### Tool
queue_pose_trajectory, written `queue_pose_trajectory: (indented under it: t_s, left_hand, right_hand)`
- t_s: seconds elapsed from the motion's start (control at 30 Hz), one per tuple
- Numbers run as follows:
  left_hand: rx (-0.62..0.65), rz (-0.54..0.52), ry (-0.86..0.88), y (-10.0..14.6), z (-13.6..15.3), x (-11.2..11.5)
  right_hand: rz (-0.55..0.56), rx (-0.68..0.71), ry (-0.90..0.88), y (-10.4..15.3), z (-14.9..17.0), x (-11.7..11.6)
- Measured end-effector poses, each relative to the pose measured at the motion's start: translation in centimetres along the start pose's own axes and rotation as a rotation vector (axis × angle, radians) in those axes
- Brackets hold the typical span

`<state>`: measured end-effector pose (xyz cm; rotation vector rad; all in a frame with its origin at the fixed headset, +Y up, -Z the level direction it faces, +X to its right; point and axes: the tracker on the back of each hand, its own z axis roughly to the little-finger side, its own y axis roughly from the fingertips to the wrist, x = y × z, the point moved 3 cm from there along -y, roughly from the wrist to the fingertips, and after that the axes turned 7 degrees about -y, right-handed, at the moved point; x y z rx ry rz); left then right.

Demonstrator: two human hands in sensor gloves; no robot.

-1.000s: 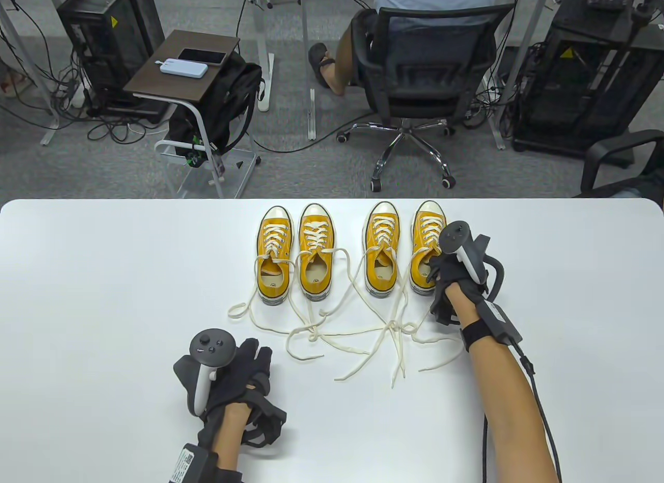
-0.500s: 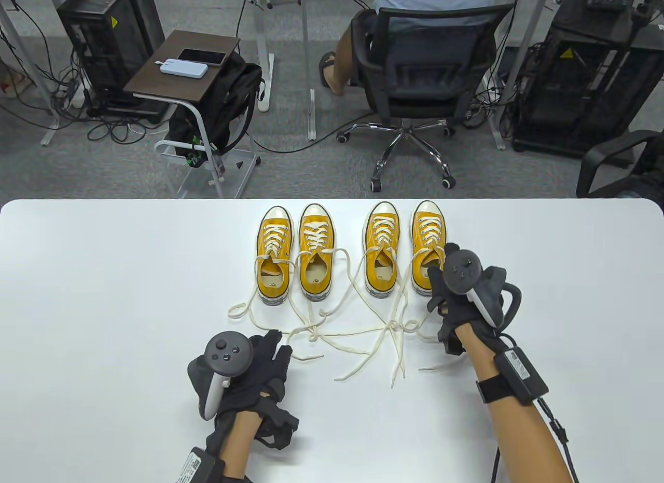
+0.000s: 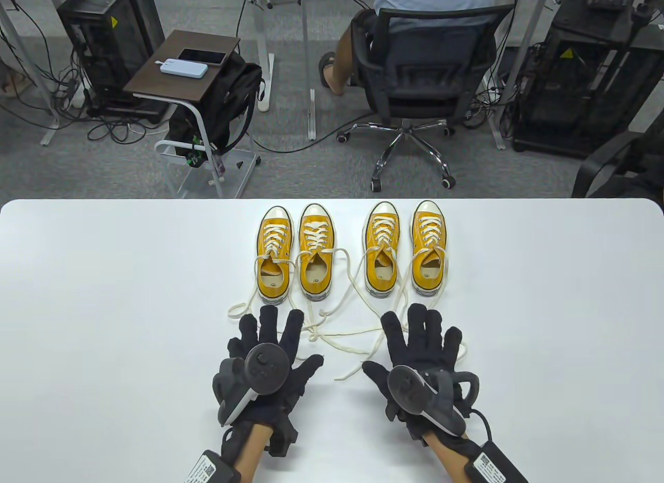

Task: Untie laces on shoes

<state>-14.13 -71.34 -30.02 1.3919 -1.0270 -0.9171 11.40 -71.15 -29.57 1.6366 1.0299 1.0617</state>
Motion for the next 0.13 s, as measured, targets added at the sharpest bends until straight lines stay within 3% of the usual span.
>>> queue_pose_trajectory:
  t_s: [0.13]
  left_hand:
    - [-0.009, 0.019, 0.006, -0.05, 0.03, 0.40]
  right_hand:
    - [-0.033, -0.003, -0.030, 0.03, 0.39, -0.37]
